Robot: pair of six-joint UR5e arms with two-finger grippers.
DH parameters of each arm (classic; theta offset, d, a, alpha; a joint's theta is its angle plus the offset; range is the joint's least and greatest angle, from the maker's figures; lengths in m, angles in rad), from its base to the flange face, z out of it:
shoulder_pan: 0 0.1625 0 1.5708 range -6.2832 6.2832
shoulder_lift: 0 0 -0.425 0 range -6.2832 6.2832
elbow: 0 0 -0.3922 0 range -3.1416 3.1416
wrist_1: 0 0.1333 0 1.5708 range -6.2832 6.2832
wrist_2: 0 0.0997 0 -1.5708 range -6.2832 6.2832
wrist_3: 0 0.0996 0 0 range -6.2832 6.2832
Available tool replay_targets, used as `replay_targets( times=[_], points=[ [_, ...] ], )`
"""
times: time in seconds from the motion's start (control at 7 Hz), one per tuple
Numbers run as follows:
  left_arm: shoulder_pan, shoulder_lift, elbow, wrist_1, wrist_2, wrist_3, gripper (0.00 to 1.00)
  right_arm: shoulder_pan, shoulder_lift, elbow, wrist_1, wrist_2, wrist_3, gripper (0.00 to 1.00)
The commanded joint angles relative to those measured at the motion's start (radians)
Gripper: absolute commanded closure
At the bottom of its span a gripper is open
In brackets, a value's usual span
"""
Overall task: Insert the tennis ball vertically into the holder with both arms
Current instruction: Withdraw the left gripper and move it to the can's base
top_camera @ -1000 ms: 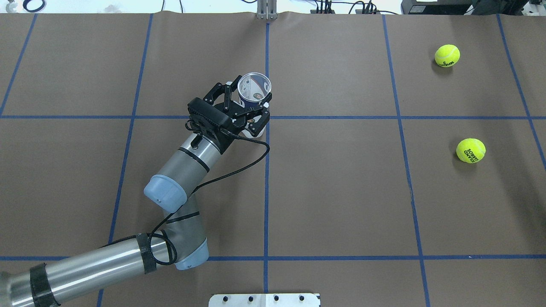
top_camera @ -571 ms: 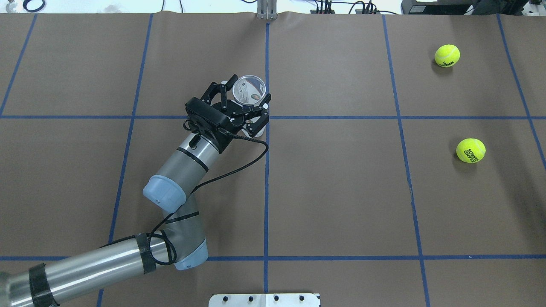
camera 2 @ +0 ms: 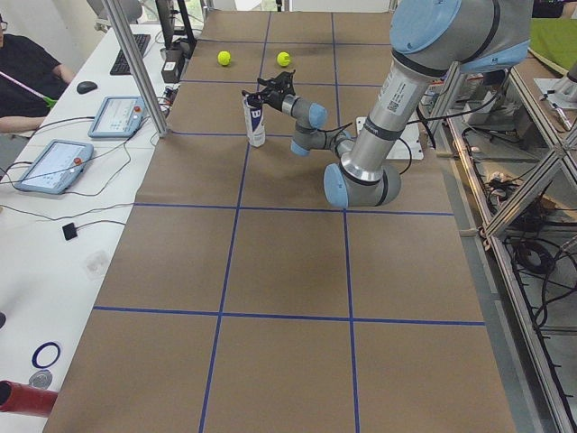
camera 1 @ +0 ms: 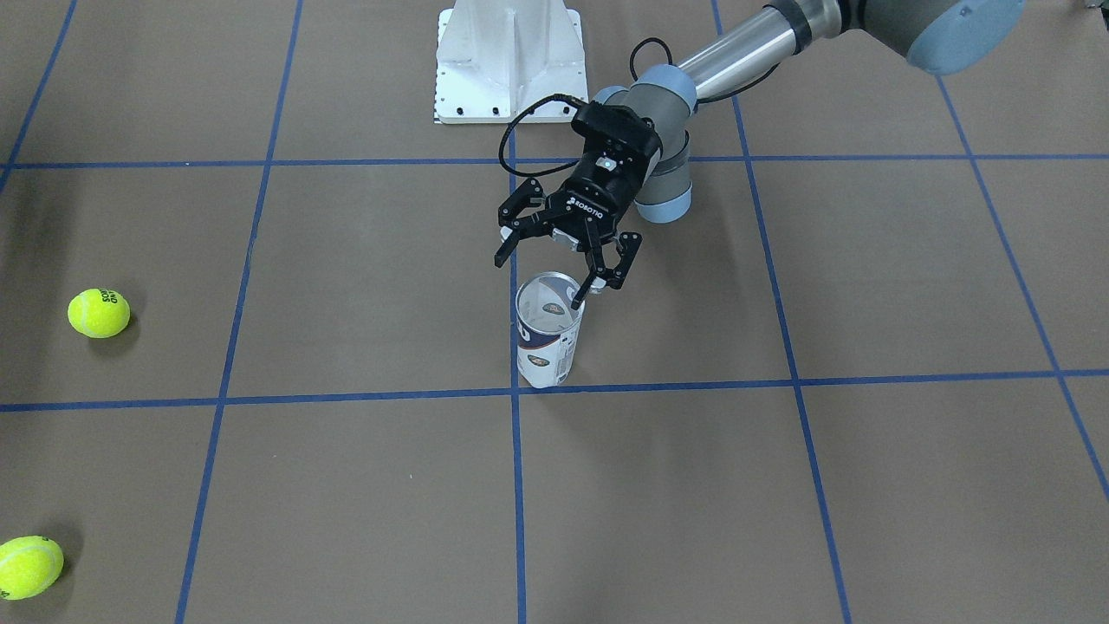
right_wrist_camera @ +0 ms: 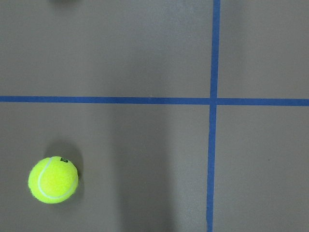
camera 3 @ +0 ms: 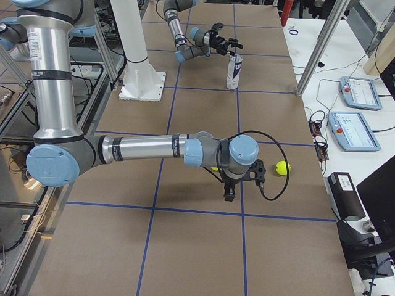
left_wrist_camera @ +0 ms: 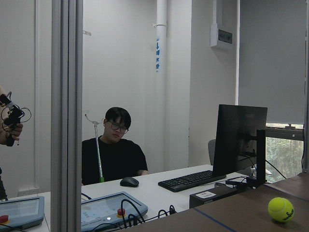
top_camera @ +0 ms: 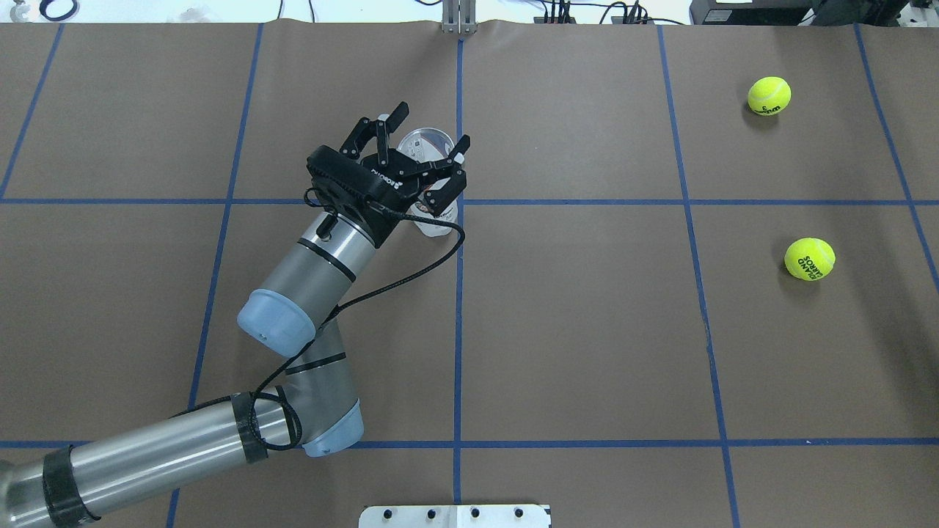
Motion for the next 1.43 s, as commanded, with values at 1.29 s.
replay_targets(
  times=[1.29],
  points=[
    [0.003,0.449,-0.489,0.748,-0.359,-0.525,0.03,-0.052,0.069,-0.005,0.000,-0.056,0.032,0.00]
  ],
)
